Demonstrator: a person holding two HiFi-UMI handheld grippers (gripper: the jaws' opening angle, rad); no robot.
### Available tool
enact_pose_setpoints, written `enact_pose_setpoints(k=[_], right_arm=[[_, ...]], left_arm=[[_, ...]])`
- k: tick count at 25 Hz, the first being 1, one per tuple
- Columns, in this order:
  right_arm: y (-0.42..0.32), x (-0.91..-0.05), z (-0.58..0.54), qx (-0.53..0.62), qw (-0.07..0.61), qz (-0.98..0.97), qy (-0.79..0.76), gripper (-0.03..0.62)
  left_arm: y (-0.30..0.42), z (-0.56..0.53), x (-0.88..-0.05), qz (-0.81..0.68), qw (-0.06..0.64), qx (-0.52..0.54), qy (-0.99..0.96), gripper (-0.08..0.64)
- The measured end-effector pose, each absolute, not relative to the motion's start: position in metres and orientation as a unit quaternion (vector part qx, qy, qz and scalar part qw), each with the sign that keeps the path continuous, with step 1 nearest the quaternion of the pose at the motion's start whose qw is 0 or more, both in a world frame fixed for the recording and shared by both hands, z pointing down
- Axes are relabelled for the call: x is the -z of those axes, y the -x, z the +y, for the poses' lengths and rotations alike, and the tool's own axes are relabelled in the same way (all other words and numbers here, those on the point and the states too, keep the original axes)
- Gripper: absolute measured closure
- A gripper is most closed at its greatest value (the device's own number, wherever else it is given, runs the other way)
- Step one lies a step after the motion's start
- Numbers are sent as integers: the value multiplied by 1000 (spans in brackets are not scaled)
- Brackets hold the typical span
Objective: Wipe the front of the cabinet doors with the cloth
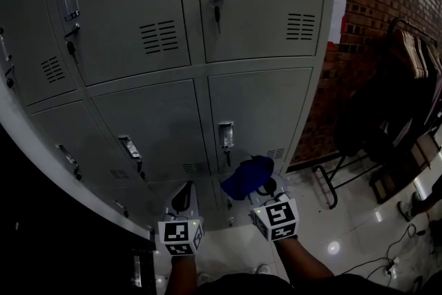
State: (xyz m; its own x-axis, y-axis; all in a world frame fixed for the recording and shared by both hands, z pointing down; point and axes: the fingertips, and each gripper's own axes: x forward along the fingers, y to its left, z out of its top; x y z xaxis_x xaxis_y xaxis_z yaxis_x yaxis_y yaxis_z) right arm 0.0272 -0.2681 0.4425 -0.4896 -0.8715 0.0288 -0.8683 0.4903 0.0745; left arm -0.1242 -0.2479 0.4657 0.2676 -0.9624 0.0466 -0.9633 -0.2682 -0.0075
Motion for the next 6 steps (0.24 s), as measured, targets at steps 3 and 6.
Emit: enact_pose_setpoints(k=[3, 6], right_arm=[[-29, -448, -270, 24, 36, -861, -508, 523], [-30, -449, -272, 25, 38, -860, -509, 523]], left_arm=[[124, -248, -466, -605, 11, -20, -796, 543], [125, -249, -462, -607, 7, -17, -795, 543]])
